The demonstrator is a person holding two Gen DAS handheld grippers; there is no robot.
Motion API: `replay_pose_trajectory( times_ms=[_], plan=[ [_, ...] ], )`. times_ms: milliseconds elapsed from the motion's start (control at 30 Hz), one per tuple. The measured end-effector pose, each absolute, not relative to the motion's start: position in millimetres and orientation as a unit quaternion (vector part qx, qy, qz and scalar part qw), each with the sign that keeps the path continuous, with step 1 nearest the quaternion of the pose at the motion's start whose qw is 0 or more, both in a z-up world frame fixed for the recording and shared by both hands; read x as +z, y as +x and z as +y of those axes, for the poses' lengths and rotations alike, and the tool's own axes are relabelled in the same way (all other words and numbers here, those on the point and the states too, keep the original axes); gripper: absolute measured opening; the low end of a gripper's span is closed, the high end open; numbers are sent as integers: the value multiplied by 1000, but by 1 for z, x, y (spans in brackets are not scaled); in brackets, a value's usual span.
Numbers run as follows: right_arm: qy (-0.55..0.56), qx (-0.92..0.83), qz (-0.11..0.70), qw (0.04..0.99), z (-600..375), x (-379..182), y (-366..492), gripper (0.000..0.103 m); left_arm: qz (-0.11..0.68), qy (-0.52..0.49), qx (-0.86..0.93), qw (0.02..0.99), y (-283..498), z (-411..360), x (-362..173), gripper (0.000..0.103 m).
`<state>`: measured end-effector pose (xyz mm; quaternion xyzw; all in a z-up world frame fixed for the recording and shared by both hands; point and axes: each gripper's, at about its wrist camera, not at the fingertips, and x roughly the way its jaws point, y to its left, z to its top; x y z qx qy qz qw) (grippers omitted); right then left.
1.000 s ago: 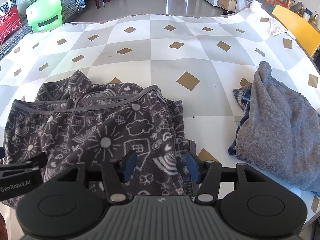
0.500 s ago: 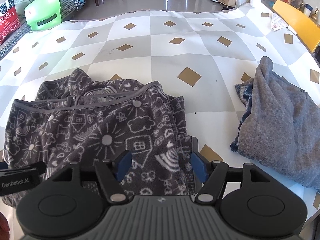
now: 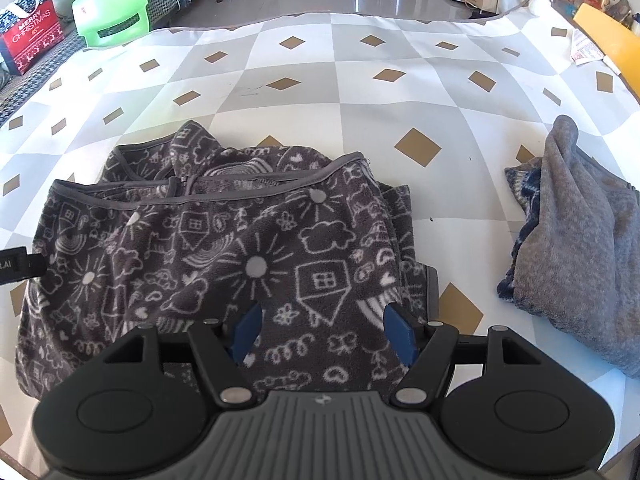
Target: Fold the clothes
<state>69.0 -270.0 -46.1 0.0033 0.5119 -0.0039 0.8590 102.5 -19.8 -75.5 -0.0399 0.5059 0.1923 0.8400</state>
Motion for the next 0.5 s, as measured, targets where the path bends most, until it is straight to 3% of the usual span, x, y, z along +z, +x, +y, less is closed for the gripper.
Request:
replay_pose_trajectory(
  times_ms=[500],
  plan=[
    [-56,9,470,881,-231,-35,67,66,504,-47,181,843,95,-15,-72,103]
  ],
)
